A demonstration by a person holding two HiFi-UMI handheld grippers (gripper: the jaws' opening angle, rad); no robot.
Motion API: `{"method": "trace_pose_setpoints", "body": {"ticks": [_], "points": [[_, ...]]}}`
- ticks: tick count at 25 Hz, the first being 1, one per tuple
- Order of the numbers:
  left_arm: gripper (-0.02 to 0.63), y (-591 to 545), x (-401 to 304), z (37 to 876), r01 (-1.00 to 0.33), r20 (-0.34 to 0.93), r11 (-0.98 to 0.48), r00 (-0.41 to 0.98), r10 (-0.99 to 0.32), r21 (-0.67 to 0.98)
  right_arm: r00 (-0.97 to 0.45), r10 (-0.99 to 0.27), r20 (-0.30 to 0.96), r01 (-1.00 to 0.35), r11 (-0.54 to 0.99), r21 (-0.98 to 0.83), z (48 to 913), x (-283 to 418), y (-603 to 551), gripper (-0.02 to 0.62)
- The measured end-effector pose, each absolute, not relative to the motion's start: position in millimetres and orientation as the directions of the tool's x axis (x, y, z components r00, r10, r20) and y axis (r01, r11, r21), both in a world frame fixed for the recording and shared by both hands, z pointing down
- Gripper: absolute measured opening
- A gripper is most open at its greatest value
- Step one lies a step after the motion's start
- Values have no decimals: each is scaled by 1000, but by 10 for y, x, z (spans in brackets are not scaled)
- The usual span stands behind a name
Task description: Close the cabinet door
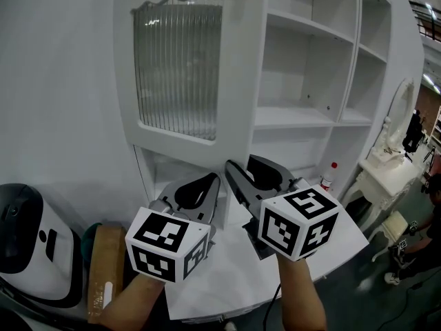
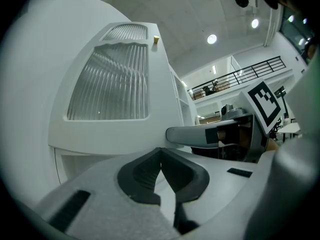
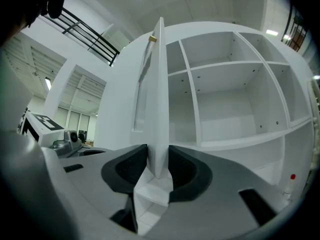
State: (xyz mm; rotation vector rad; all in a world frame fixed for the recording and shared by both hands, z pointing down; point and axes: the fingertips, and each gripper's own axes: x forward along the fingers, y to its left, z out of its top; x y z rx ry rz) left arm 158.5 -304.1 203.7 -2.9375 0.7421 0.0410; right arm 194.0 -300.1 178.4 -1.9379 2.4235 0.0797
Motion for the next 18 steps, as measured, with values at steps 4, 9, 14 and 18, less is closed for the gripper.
{"method": "trace_pose_setpoints", "body": {"ticks": [4,9,14,18], "points": [[12,-3091,1680,2034,-474,-56,-874,880,-471,-101,-218,-974,-62,-976,217,17,1782,2027,-3062,137],[12,-3171,1802,2052,-478,-53,-873,878,-475,-99,-229,-971,-65,-973,229,14,1788,2128,-3145,141],[12,-3252,1856,2053,-489,-56,-866,872,-486,-101,-241,-968,-69,-971,240,12,1793,2192,-3231,147],[12,-3327,1902,2049,-503,-58,-858,864,-500,-104,-230,-971,-71,-973,229,24,1798,2281,-3304,150]]}}
